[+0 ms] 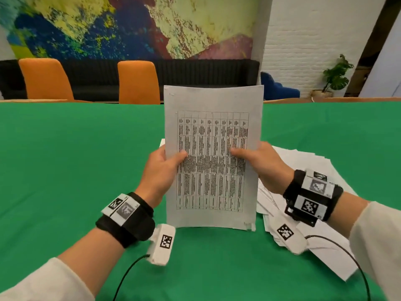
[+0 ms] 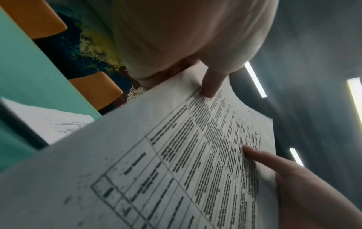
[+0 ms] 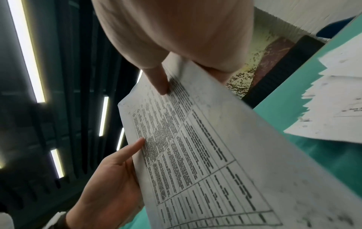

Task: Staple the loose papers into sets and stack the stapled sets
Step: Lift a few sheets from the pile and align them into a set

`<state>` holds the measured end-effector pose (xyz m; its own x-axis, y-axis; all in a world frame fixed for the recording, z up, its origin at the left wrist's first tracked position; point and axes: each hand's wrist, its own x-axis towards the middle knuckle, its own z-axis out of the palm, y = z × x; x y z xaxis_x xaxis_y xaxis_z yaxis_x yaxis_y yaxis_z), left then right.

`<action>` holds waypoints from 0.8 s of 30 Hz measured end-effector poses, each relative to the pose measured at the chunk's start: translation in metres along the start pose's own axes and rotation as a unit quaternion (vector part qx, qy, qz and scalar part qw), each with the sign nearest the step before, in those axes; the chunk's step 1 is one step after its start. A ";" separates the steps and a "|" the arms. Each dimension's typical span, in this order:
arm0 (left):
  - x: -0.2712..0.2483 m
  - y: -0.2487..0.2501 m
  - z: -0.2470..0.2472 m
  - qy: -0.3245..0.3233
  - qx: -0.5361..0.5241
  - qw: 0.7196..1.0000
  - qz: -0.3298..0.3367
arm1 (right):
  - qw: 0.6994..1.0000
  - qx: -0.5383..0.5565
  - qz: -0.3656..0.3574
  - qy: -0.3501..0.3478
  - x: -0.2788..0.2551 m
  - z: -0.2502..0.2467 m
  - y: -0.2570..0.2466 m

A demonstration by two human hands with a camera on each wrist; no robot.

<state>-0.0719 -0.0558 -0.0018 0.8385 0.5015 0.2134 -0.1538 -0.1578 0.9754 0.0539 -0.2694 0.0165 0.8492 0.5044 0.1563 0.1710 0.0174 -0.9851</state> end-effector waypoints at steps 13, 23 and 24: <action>0.001 0.001 0.005 -0.039 -0.035 0.996 -0.076 | 0.998 0.029 0.053 -0.030 0.004 -0.008 -0.001; 0.018 0.037 0.006 0.024 -0.054 0.994 0.091 | 0.998 0.029 -0.056 0.032 0.004 0.002 -0.024; 0.017 0.041 0.008 0.031 -0.065 0.990 0.122 | 0.996 0.033 -0.075 0.037 0.005 0.004 -0.029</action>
<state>-0.0599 -0.0606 0.0412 0.7349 0.5136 0.4429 -0.4169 -0.1729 0.8923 0.0517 -0.2642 0.0456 0.8516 0.4265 0.3047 0.2678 0.1457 -0.9524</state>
